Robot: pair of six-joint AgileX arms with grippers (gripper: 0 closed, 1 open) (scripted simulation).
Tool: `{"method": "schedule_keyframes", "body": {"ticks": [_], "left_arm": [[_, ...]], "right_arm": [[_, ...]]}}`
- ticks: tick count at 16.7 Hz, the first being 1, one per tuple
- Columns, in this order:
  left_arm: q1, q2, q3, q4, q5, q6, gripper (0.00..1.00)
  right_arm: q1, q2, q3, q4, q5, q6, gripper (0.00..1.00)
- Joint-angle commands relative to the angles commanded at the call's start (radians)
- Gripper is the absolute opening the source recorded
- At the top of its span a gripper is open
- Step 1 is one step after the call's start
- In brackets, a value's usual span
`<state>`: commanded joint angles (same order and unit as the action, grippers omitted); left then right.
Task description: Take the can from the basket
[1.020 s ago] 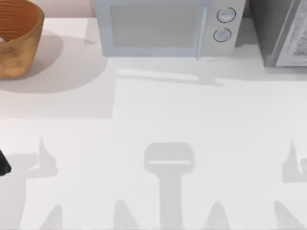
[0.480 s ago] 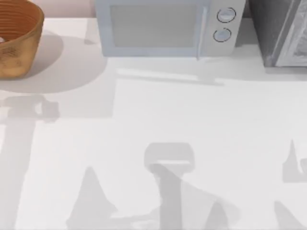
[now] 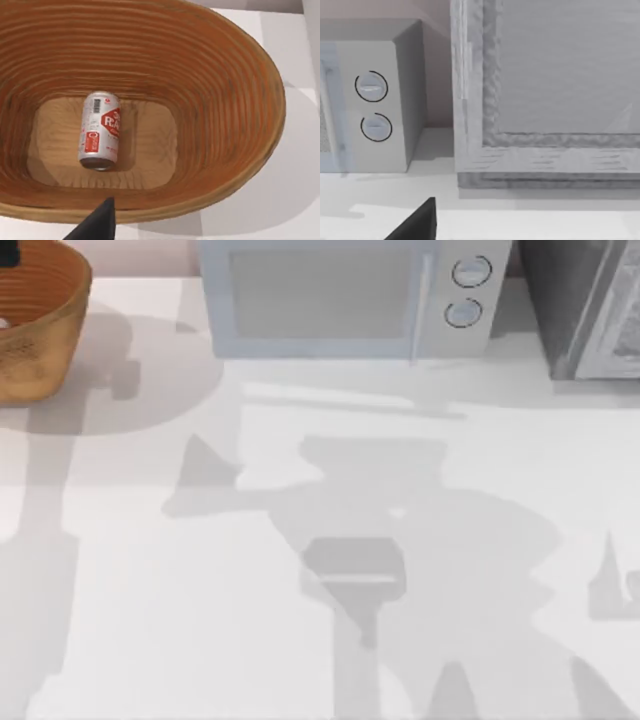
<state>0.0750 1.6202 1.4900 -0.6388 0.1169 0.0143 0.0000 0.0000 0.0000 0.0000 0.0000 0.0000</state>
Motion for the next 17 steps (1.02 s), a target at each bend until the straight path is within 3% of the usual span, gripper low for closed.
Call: {"method": "schedule_keyframes", "body": {"ticks": [6,17], "left_arm": [[-0.022,0.377,0.412,-0.183,0.082,0.073,1.00],[0.068,0.945,1.065,-0.572,0.095,0.188,1.00]], "right_arm": [[0.000,0.000,0.000,0.000,0.000,0.000,1.00],[0.000,0.000,0.000,0.000,0.000,0.000,1.00]]}}
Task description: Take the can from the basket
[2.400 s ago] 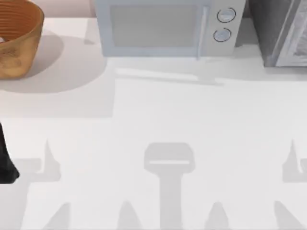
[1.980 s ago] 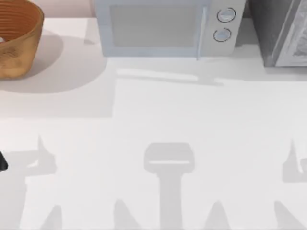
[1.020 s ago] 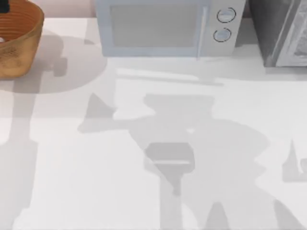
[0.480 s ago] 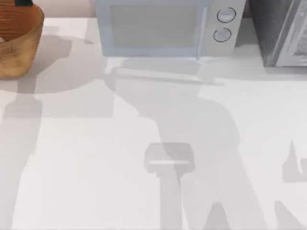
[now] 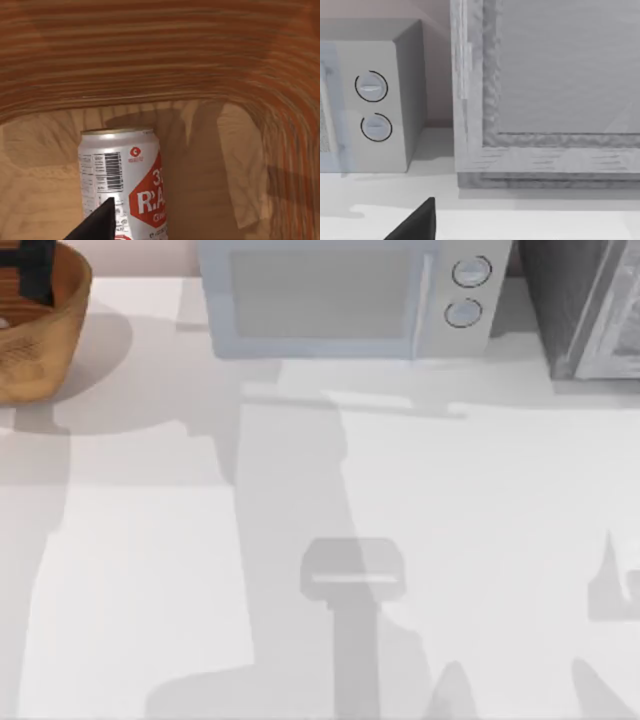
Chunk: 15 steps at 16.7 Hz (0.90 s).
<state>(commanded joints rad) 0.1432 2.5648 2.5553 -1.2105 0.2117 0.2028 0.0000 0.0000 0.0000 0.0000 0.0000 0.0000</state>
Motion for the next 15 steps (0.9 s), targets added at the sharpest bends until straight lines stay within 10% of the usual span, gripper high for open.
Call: {"method": "schedule_keyframes", "body": {"ticks": [15], "left_arm": [[0.054,0.164,0.096,-0.012,-0.023,-0.011,1.00]], "right_arm": [[0.000,0.000,0.000,0.000,0.000,0.000,1.00]]}}
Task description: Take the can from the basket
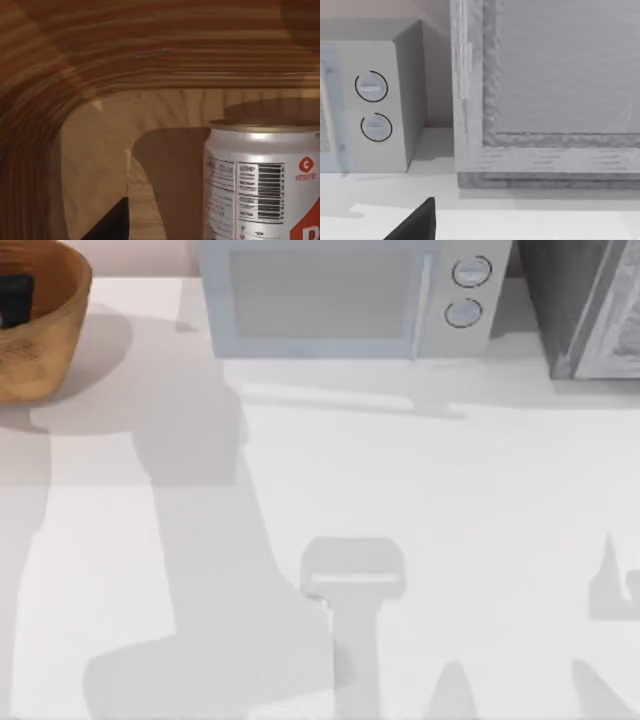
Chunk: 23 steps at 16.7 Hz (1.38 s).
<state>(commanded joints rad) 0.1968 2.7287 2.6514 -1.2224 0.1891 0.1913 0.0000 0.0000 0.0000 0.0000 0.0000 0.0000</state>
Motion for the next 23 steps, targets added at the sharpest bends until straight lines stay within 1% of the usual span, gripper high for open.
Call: {"method": "schedule_keyframes", "body": {"ticks": [3,7,20,21,23], "left_arm": [[-0.007,0.032,-0.025,0.058,-0.001,-0.006,1.00],[-0.007,0.034,-0.027,0.062,-0.001,-0.007,1.00],[-0.007,0.034,-0.027,0.062,-0.001,-0.007,0.02],[-0.007,0.034,-0.027,0.062,-0.001,-0.007,0.00],[-0.007,0.034,-0.027,0.062,-0.001,-0.007,0.00]], "right_arm": [[0.000,0.000,0.000,0.000,0.000,0.000,1.00],[0.000,0.000,0.000,0.000,0.000,0.000,1.00],[0.000,0.000,0.000,0.000,0.000,0.000,1.00],[0.000,0.000,0.000,0.000,0.000,0.000,1.00],[0.000,0.000,0.000,0.000,0.000,0.000,1.00]]}}
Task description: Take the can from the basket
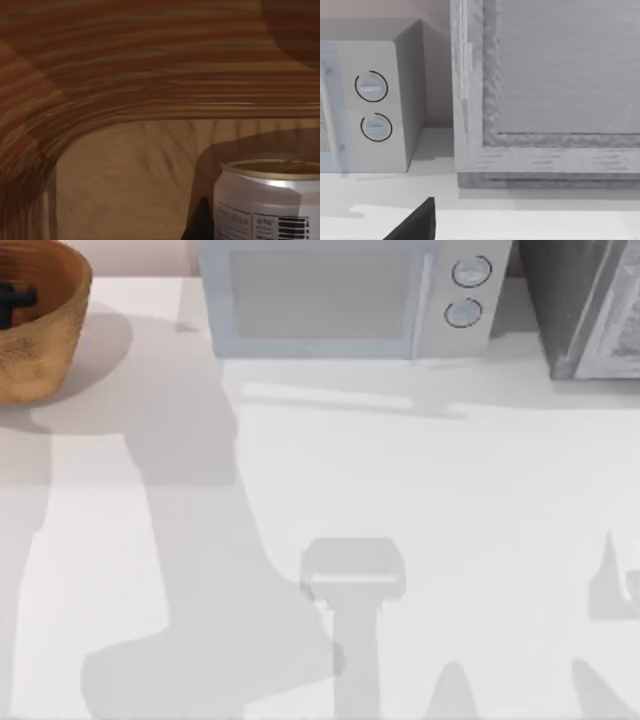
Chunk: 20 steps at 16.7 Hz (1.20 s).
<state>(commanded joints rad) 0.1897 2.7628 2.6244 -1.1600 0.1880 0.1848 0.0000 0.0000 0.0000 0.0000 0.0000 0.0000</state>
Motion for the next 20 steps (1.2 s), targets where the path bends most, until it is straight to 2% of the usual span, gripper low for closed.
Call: {"method": "schedule_keyframes", "body": {"ticks": [7,11,15,20], "left_arm": [[0.004,-0.030,0.012,-0.001,-0.002,0.003,0.00],[0.015,-0.131,-0.090,0.039,0.001,-0.012,0.00],[0.014,-0.402,-0.359,0.144,0.017,-0.023,0.00],[-0.021,-0.966,-0.905,0.356,0.035,-0.034,0.00]], "right_arm": [[0.000,0.000,0.000,0.000,0.000,0.000,1.00],[0.000,0.000,0.000,0.000,0.000,0.000,1.00],[0.000,0.000,0.000,0.000,0.000,0.000,1.00],[0.000,0.000,0.000,0.000,0.000,0.000,1.00]]}}
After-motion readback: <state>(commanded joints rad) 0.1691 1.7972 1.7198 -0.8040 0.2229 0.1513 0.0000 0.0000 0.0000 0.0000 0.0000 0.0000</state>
